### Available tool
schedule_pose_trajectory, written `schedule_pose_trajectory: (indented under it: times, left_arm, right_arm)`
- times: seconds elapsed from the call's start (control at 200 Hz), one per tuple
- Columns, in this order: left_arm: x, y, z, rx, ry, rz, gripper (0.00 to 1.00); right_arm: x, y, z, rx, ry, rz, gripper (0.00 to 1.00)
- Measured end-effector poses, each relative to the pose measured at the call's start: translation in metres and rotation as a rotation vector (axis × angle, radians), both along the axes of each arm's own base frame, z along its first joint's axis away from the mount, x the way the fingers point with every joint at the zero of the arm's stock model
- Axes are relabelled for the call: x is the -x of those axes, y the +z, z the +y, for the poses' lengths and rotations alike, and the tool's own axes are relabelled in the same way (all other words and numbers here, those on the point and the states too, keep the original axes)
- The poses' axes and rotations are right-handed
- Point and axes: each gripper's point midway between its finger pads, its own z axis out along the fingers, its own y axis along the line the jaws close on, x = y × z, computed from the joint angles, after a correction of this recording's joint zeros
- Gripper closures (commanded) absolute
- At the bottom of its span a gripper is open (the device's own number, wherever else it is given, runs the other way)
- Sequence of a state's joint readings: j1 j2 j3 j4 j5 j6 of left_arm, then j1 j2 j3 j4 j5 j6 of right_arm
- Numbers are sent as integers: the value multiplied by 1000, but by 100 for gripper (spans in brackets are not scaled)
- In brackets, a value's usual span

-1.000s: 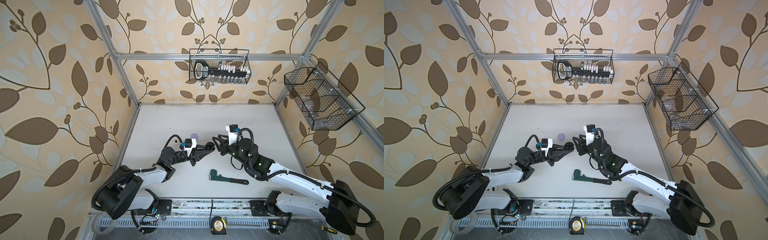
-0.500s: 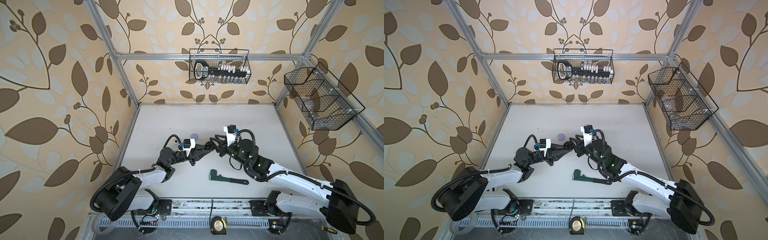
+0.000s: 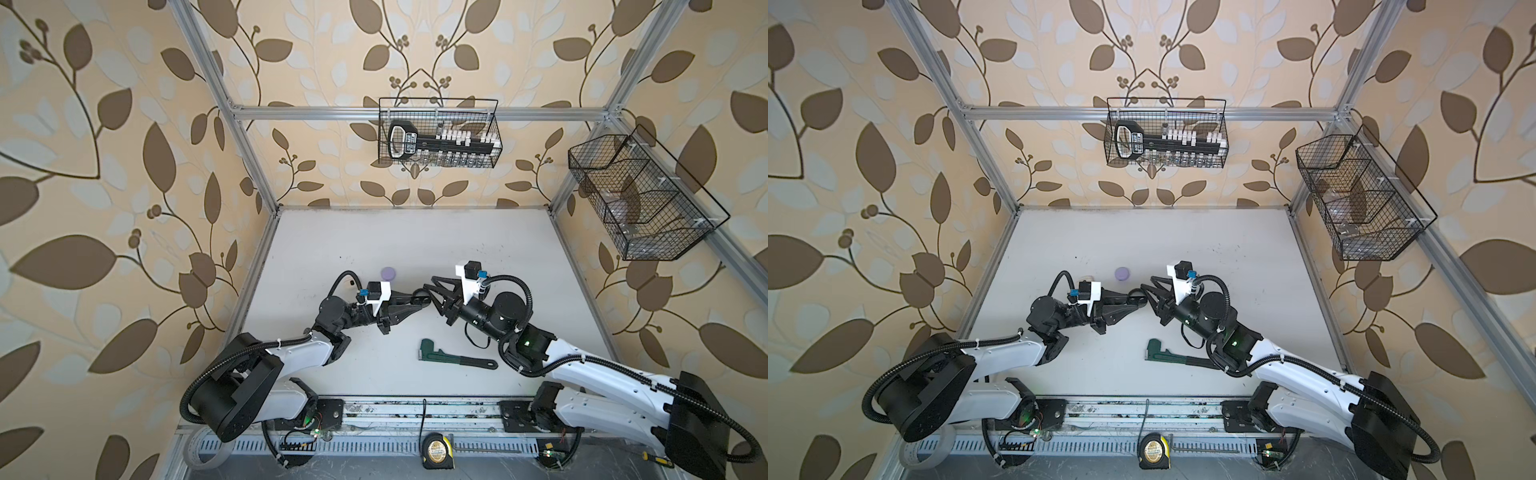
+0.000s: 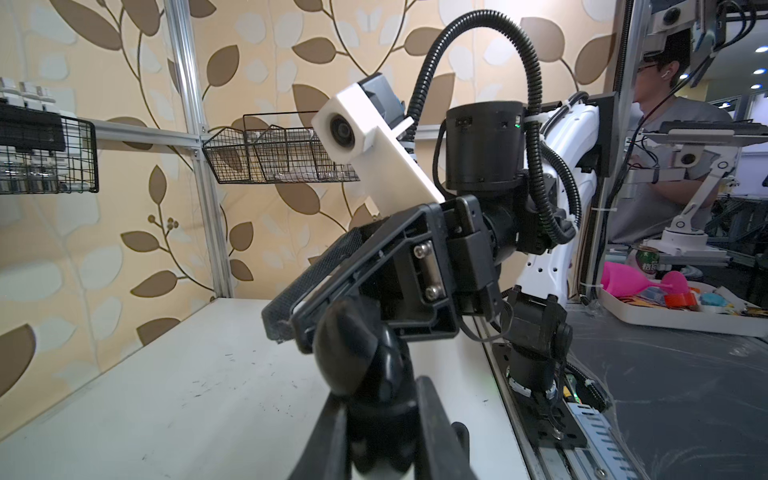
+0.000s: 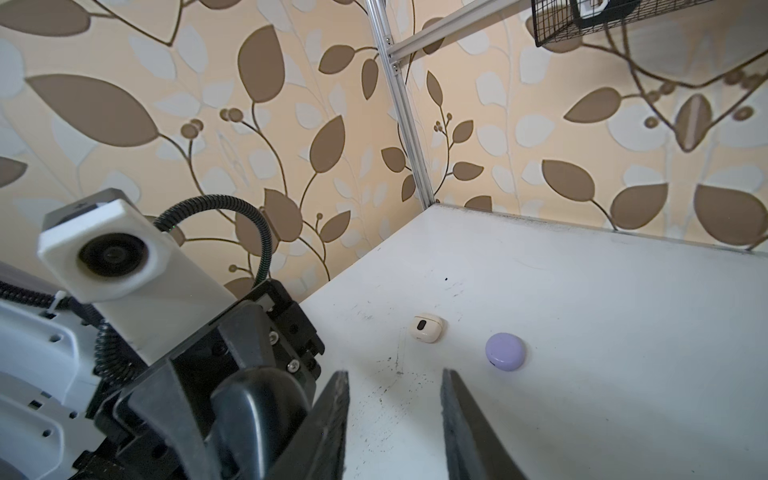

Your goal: Insert the wireless bluetooth earbuds into the charging case

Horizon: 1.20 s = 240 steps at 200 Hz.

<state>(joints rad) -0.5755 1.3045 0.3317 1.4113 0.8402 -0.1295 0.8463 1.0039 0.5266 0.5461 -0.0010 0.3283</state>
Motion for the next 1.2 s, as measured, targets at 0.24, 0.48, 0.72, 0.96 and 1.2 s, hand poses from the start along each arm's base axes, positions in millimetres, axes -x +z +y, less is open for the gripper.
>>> schedule_pose_trajectory:
  times: [0.24, 0.48, 0.72, 0.96, 1.2]
  left_arm:
    - [-12, -14, -5, -30, 16, 57, 100]
    - [-43, -29, -13, -41, 94, 158, 100]
    - [-112, -59, -21, -75, 297, 486, 100]
    - [-145, -133, -32, -153, 430, 878, 100]
    - [-149, -219, -43, -300, 502, 1127, 100]
  right_arm:
    - [30, 34, -13, -63, 48, -102, 60]
    - [13, 45, -78, -72, -260, -83, 50]
    - [-20, 52, -157, -50, -637, 19, 38]
    - [-29, 77, -207, -102, -872, 63, 20]
    - [-53, 59, -259, 128, -1129, 31, 0]
